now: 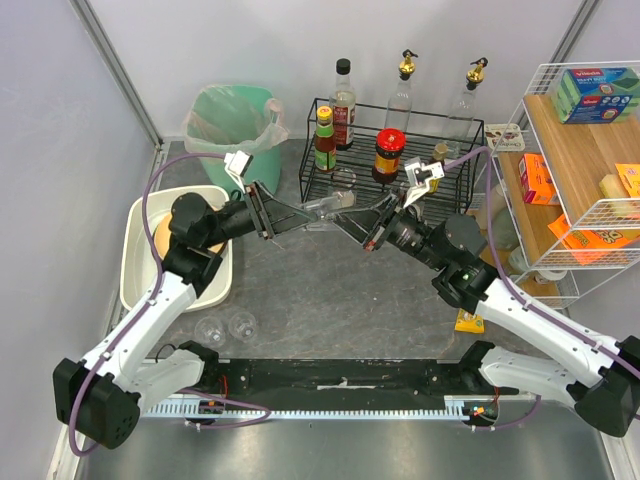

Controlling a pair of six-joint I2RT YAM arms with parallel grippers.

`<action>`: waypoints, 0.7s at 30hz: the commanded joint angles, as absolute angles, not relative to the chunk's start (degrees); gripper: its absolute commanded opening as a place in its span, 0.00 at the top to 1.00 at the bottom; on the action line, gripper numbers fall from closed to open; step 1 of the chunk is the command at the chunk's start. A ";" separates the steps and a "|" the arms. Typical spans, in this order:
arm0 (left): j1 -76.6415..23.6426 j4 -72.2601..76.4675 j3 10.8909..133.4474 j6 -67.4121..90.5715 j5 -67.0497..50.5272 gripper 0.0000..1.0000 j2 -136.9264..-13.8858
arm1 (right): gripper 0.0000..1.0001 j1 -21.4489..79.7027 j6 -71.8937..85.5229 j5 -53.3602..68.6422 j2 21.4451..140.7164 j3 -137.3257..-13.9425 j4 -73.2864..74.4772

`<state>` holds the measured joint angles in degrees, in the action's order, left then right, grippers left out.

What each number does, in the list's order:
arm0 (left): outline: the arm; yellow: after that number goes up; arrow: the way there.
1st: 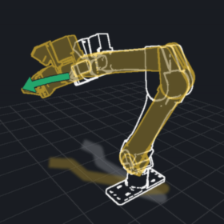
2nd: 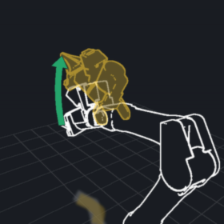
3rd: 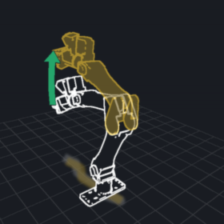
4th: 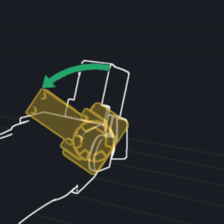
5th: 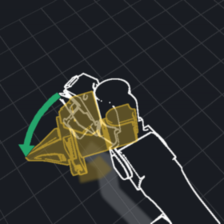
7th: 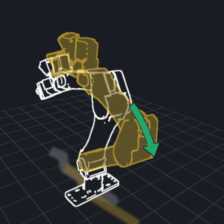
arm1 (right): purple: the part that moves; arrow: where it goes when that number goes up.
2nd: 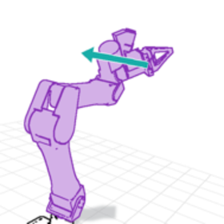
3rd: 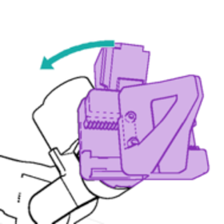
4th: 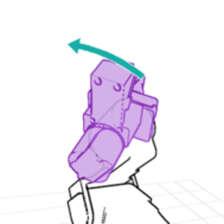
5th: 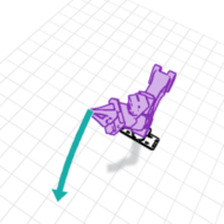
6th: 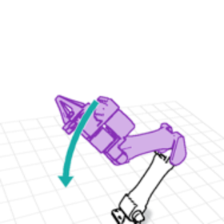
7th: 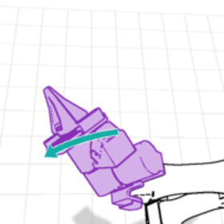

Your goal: Clear the kitchen counter

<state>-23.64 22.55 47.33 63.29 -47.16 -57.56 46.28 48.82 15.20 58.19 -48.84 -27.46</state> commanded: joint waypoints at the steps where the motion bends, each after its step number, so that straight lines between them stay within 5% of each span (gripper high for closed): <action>1: -24.08 28.65 47.37 68.47 -50.01 0.55 -56.87 | 1.00 46.58 50.18 15.73 59.24 -48.34 -32.26; 4: -24.08 27.95 47.72 67.94 -50.10 0.72 -56.95 | 0.99 46.50 50.36 15.73 59.76 -48.43 -31.99; 7: -24.17 23.22 48.95 64.53 -49.05 0.98 -56.95 | 0.84 46.58 49.92 14.77 59.59 -48.51 -30.33; 14: -24.08 -5.39 57.29 45.55 -33.70 0.98 -55.72 | 0.13 46.49 43.78 5.12 55.12 -50.01 -17.52; 17: -23.91 -17.98 61.51 37.81 -23.77 0.98 -55.98 | 0.02 46.49 40.62 -1.56 52.92 -51.06 -9.60; 21: -23.82 -28.80 65.99 31.21 -12.07 0.98 -56.95 | 0.02 46.49 38.67 -7.37 50.98 -51.24 -3.09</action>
